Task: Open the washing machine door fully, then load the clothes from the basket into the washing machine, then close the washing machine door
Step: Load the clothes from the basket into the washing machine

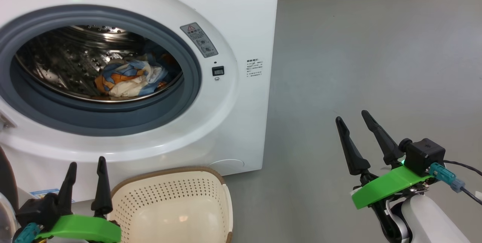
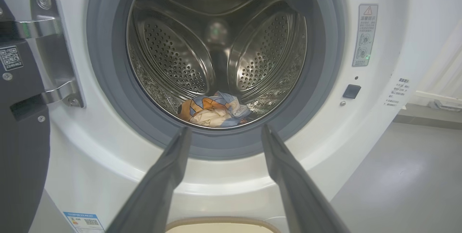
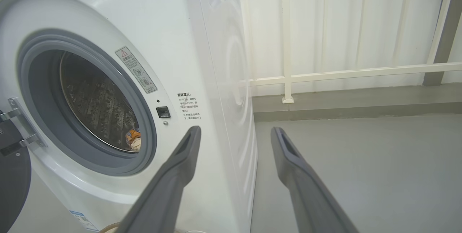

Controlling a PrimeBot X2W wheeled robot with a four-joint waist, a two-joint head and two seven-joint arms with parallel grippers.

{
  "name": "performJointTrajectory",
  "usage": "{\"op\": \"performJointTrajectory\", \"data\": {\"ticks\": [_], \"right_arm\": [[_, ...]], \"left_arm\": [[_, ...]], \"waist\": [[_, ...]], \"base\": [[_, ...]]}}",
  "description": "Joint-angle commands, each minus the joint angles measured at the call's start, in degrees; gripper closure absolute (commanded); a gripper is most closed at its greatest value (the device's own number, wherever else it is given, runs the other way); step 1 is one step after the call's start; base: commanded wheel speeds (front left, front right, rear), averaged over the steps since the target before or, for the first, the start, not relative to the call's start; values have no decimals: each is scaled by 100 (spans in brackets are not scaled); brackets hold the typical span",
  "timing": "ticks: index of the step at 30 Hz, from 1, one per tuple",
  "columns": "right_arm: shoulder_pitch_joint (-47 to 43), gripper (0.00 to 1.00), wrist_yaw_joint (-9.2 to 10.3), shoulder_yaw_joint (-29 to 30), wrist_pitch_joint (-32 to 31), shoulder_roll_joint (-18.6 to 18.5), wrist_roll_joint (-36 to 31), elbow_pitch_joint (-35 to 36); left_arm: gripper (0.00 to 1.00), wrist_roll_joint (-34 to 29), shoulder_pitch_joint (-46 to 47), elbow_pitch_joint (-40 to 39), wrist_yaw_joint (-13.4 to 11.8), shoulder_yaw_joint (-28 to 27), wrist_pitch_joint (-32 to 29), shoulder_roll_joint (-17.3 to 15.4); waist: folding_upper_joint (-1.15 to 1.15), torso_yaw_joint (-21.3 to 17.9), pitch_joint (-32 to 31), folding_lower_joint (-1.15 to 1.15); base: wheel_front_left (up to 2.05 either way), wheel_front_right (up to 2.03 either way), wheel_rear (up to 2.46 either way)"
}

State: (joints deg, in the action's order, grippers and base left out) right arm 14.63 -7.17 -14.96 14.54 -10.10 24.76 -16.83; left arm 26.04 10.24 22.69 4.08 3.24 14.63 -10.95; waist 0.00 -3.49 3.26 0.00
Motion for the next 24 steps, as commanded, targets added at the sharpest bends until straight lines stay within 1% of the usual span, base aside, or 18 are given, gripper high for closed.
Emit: {"op": "performJointTrajectory", "data": {"ticks": [1, 15, 24], "right_arm": [[12, 0, -32, -134, 46, -66, 51, 124], [8, 0, -32, -159, 46, -59, 49, 118], [18, 0, -32, -175, 46, -59, 56, 104]], "left_arm": [[0, -64, 63, -165, 50, -258, 37, -88], [0, -430, 54, -203, 167, -550, 37, 69], [0, -520, 62, -165, 254, -673, 37, 158]], "waist": [[0, -2, 1, 0], [0, -8, -20, 0], [0, -3, -21, 0]], "base": [[0, 0, 0], [0, 0, 0], [0, 0, 0]]}}
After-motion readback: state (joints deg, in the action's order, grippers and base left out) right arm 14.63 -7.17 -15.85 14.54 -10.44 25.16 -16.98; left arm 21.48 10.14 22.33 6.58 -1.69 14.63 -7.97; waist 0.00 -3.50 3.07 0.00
